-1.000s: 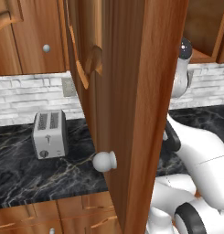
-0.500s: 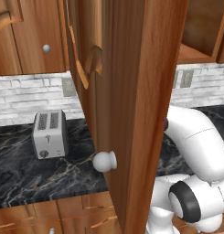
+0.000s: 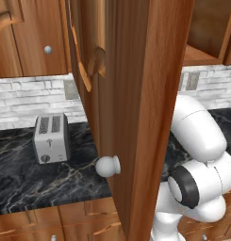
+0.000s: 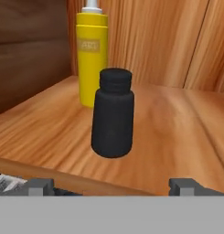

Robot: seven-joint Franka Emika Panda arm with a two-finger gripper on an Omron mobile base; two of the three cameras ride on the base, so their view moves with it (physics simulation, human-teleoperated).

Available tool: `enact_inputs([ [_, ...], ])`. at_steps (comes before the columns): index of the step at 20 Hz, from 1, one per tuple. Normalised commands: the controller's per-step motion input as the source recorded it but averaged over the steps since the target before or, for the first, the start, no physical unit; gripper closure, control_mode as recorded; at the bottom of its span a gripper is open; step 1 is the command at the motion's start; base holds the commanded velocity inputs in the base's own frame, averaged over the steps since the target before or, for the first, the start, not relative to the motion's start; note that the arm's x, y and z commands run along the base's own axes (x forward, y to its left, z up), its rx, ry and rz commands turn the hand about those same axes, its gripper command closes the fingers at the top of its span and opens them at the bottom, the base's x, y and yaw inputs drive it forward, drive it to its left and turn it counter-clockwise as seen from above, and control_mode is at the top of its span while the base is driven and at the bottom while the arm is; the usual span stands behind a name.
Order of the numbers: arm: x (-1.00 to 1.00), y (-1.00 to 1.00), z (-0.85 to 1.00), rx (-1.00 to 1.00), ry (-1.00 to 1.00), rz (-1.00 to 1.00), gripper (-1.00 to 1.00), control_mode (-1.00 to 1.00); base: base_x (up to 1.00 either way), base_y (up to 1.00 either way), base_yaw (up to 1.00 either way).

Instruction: Take 2 condiments from the cabinet and move them on the counter near the stove.Make sure the condiments are lined up with each other, next to each other.

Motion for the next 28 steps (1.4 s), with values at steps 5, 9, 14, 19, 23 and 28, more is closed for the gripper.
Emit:
enact_inputs([
  [5, 0.44, 0.11, 0.0, 0.0, 0.0, 0.0, -1.0, -1.0, 0.0, 0.0, 0.0],
  [9, 0.45, 0.09, 0.0, 0.0, 0.0, 0.0, -1.0, -1.0, 0.0, 0.0, 0.0],
  [14, 0.35, 0.06, 0.0, 0.0, 0.0, 0.0, -1.0, -1.0, 0.0, 0.0, 0.0],
  [19, 0.24, 0.03, 0.0, 0.0, 0.0, 0.0, -1.0, -1.0, 0.0, 0.0, 0.0],
  [23, 0.14, 0.03, 0.0, 0.0, 0.0, 0.0, -1.0, -1.0, 0.0, 0.0, 0.0],
  [28, 0.05, 0.04, 0.0, 0.0, 0.0, 0.0, 1.0, -1.0, 0.0, 0.0, 0.0],
])
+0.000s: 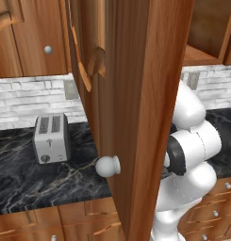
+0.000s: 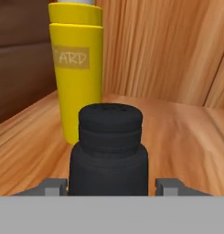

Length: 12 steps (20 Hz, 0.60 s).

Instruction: Take 2 condiments from the cabinet and move them on the counter near the stove.Make sure the condiments are lined up with each other, next to each other.

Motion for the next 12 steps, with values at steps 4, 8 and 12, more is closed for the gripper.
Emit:
enact_inputs([
  [4, 0.0, 0.0, 0.0, 0.0, 0.0, 0.0, 1.0, -1.0, 0.0, 0.0, 0.0],
  [8, -0.43, -0.04, 0.0, 0.0, -0.01, 0.0, 1.0, -1.0, 0.0, 0.0, 0.0],
  [12, -0.94, -0.16, 0.01, 0.0, -0.08, 0.0, 1.0, -1.0, 0.0, 0.0, 0.0],
])
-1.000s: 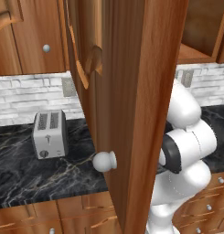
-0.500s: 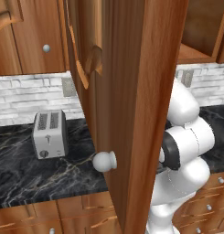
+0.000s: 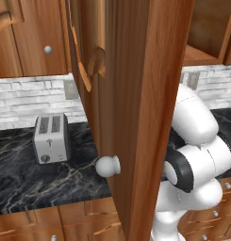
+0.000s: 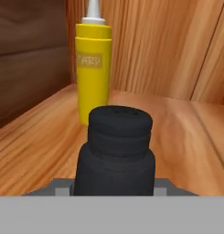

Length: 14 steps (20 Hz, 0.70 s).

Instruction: Take 2 condiments from the cabinet and move them on the counter near the stove.Make sure the condiments are lined up with each other, next to each other.

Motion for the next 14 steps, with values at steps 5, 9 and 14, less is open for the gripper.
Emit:
enact_inputs([
  [5, -1.0, -0.36, 0.04, 0.0, -0.09, 0.03, 1.0, -1.0, 0.0, 0.0, 0.0],
  [9, -1.0, -0.53, 0.0, 0.0, -0.1, 0.15, 1.0, -1.0, 0.0, 0.0, 0.0],
  [14, -1.0, -0.63, 0.0, -0.01, -0.12, 0.1, 1.0, -1.0, 0.0, 0.0, 0.0],
])
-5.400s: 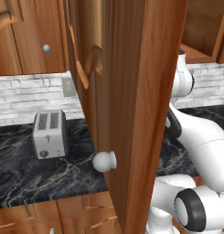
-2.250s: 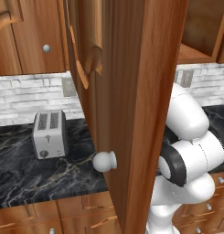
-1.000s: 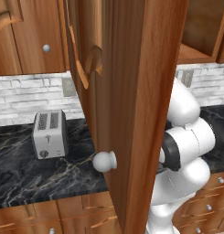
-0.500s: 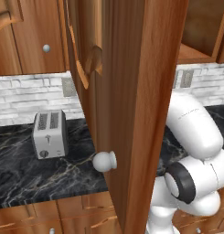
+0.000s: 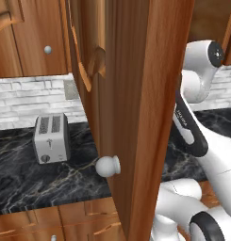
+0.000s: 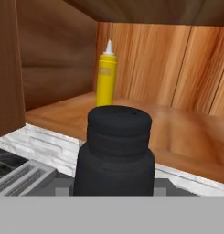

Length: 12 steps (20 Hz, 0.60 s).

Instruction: Take 2 condiments from the cabinet and move them on the counter near the stove.Make sure the condiments are lined up with each other, next to each other.

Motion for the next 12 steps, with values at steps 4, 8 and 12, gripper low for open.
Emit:
enact_inputs([
  [4, -1.0, -0.47, -0.03, 0.0, 0.0, 0.0, 1.0, -1.0, 0.0, 0.0, 0.0],
  [8, -0.76, -0.3, -0.09, 0.0, 0.0, -0.05, 1.0, -1.0, 0.0, 0.0, 0.0],
  [12, -0.57, -0.23, -0.13, 0.0, 0.0, -0.08, 1.0, -1.0, 0.0, 0.0, 0.0],
])
